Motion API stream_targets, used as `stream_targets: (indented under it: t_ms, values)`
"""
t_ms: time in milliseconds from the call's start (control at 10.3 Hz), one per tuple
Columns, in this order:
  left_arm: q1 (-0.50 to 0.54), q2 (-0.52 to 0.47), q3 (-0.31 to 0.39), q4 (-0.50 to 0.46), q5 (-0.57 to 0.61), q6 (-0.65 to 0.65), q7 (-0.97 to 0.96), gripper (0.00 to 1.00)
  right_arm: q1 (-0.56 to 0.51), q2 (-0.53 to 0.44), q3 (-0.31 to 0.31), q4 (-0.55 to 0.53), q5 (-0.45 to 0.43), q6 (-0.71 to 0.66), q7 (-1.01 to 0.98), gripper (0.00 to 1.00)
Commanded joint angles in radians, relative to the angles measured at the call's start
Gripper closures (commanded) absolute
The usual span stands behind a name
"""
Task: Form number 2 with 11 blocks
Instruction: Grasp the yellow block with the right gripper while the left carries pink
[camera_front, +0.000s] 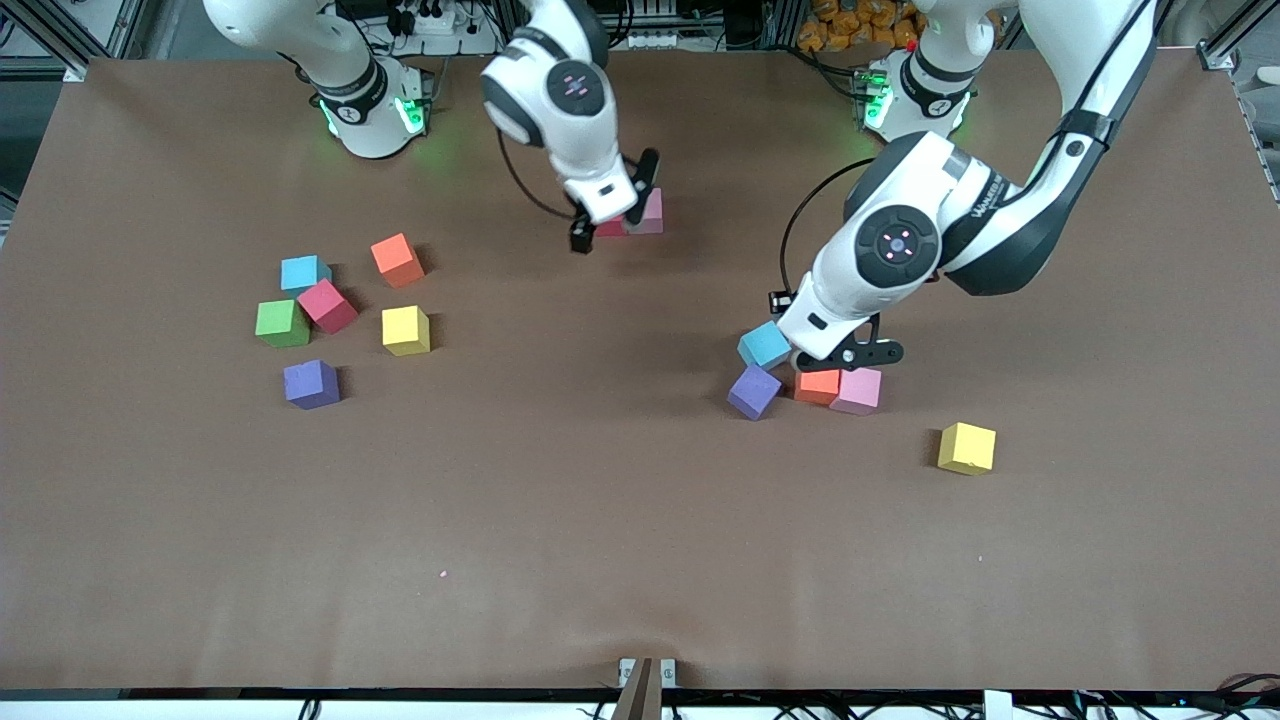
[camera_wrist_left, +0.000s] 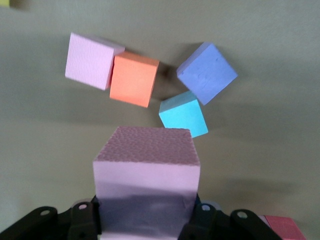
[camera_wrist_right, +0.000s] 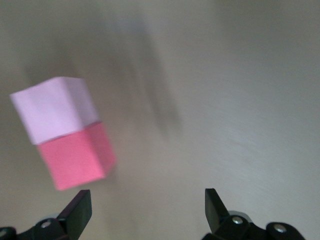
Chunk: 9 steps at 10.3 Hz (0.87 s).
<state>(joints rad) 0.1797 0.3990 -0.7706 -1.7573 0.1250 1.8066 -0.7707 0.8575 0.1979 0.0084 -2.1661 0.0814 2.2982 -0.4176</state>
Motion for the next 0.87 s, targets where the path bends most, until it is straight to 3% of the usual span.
stream_targets:
  t_ms: [0, 583, 778]
  values:
    - [0.026, -0.071, -0.019, -0.100, -0.053, 0.068, -0.135, 0.44, -0.141, -0.018, -0.007, 0.000, 0.014, 0.000, -0.004, 0.00]
    - [-0.005, -0.042, -0.093, -0.119, -0.062, 0.141, -0.617, 0.46, -0.608, -0.009, -0.042, -0.004, 0.014, 0.010, -0.007, 0.00]
    - [-0.029, -0.042, -0.095, -0.168, -0.062, 0.224, -0.721, 0.46, -0.661, 0.003, -0.044, -0.004, 0.015, 0.009, 0.058, 0.00]
